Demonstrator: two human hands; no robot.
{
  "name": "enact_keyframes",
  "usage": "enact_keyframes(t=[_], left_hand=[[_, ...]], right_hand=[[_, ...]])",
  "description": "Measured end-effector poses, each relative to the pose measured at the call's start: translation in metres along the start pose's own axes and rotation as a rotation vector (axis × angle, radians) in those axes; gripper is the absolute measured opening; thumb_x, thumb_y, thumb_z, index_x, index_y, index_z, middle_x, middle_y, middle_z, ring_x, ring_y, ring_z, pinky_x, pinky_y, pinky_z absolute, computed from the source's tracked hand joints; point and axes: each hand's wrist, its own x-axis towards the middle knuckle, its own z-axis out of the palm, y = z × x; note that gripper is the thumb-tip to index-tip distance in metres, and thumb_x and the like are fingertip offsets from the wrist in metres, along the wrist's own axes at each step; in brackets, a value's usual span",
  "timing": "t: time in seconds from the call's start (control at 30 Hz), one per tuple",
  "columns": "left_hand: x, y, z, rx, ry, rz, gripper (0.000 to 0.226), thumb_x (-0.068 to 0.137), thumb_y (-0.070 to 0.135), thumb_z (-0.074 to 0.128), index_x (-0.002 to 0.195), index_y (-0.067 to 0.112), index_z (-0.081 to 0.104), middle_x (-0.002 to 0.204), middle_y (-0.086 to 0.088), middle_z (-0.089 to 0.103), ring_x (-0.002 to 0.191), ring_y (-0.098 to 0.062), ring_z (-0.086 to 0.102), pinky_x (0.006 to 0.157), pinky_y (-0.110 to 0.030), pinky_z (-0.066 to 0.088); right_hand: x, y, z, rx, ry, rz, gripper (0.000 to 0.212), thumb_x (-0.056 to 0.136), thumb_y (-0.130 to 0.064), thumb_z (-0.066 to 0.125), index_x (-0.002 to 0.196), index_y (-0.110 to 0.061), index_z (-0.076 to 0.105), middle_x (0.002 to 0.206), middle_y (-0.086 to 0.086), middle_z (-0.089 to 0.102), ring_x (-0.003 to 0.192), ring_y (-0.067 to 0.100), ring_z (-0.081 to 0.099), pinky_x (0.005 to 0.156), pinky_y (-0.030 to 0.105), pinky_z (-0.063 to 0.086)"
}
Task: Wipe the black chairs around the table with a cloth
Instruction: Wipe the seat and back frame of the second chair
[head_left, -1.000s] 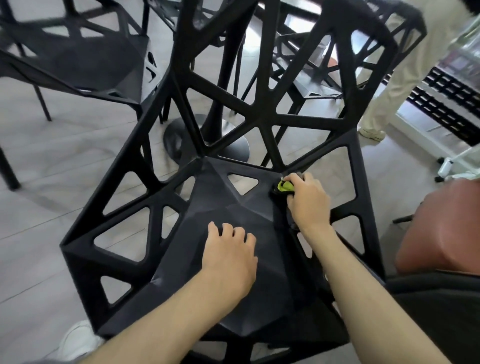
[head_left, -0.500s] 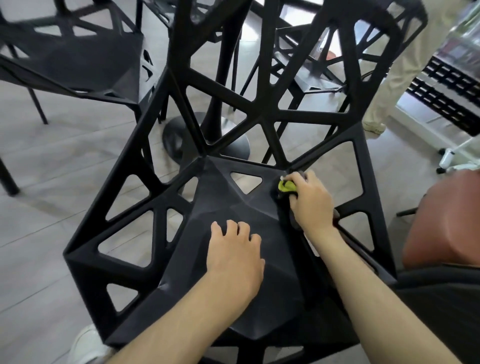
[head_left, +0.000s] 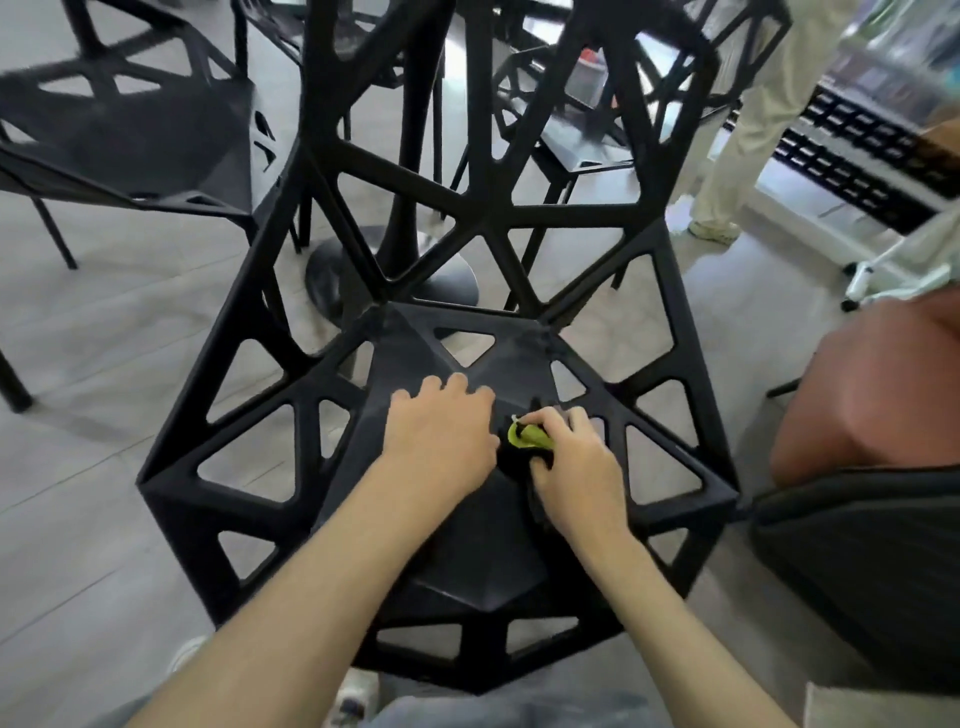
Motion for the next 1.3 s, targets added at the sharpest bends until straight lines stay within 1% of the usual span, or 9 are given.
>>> enact_keyframes(t=[0.2,0.3,0.47,0.63,0.73,0.83,0.93,1.13,1.3], left_hand=[[-0.001,-0.029,-0.01,-0.134,0.129,-0.12,0.036,0.106,0.037,0.043,0.139,0.025,0.055,0.134,-0.001,0.058,0.124,-0.03,0.056,0.093,-0.045,0.047],[0.001,-0.035,-0.014,-0.17,0.198,-0.128,0.034,0.106,0.036,0.042,0.134,0.026,0.058,0.127,0.0,0.061,0.118,-0.029,0.059,0.089,-0.044,0.048],[0.009,-0.041,-0.01,-0.131,0.165,-0.132,0.036,0.106,0.038,0.04,0.136,0.027,0.057,0.13,0.0,0.06,0.119,-0.029,0.057,0.09,-0.043,0.045],[0.009,-0.04,-0.005,-0.063,0.169,-0.105,0.035,0.106,0.041,0.04,0.134,0.026,0.056,0.129,0.002,0.06,0.118,-0.025,0.057,0.086,-0.04,0.043],[0.013,-0.036,-0.002,-0.056,0.171,-0.105,0.033,0.106,0.041,0.039,0.13,0.026,0.056,0.125,0.002,0.06,0.116,-0.024,0.057,0.08,-0.039,0.039],[0.017,-0.028,0.0,-0.095,0.15,-0.107,0.036,0.106,0.042,0.038,0.133,0.025,0.055,0.128,0.001,0.06,0.118,-0.025,0.057,0.085,-0.041,0.043],[0.019,-0.019,0.001,-0.087,0.131,-0.128,0.039,0.105,0.04,0.039,0.139,0.024,0.053,0.132,-0.002,0.059,0.121,-0.028,0.056,0.091,-0.043,0.046],[0.02,-0.004,0.007,-0.06,0.069,-0.109,0.041,0.106,0.04,0.036,0.142,0.025,0.05,0.137,0.0,0.057,0.125,-0.027,0.053,0.095,-0.044,0.042],[0.016,0.001,0.014,-0.017,0.075,-0.103,0.041,0.106,0.043,0.037,0.141,0.026,0.049,0.135,0.002,0.057,0.124,-0.024,0.053,0.096,-0.042,0.041]], right_hand=[[-0.061,-0.026,-0.014,0.12,-0.114,-0.127,0.039,0.086,-0.022,0.067,0.117,-0.041,0.054,0.105,-0.012,0.041,0.088,0.013,0.054,0.07,0.027,0.049],[-0.044,-0.027,-0.008,0.171,-0.135,-0.133,0.039,0.085,-0.021,0.066,0.117,-0.042,0.055,0.105,-0.013,0.042,0.088,0.016,0.056,0.07,0.033,0.05],[0.03,-0.03,0.025,0.089,-0.002,-0.133,0.04,0.085,-0.017,0.066,0.119,-0.035,0.056,0.108,-0.005,0.047,0.095,0.025,0.057,0.068,0.04,0.051],[0.069,-0.058,0.052,0.075,0.197,0.133,0.036,0.086,-0.015,0.064,0.119,-0.027,0.06,0.111,0.0,0.052,0.095,0.024,0.055,0.07,0.043,0.054],[0.05,-0.068,0.053,0.165,0.128,-0.037,0.035,0.084,-0.017,0.067,0.116,-0.029,0.058,0.107,-0.003,0.051,0.093,0.02,0.053,0.069,0.038,0.052],[0.029,-0.049,0.035,0.152,-0.022,-0.242,0.036,0.083,-0.018,0.068,0.118,-0.025,0.058,0.109,-0.004,0.052,0.094,0.02,0.054,0.068,0.042,0.055],[0.014,-0.007,0.007,0.005,-0.06,-0.256,0.046,0.082,-0.019,0.067,0.124,-0.035,0.06,0.115,-0.006,0.054,0.102,0.021,0.056,0.068,0.039,0.056],[-0.046,0.091,-0.06,-0.396,0.172,-0.135,0.049,0.073,-0.007,0.074,0.118,-0.028,0.069,0.111,0.0,0.059,0.093,0.028,0.055,0.068,0.041,0.053],[-0.051,0.13,-0.091,-0.515,0.327,-0.148,0.048,0.076,0.002,0.073,0.117,-0.023,0.072,0.111,0.006,0.061,0.087,0.03,0.054,0.068,0.043,0.052]])
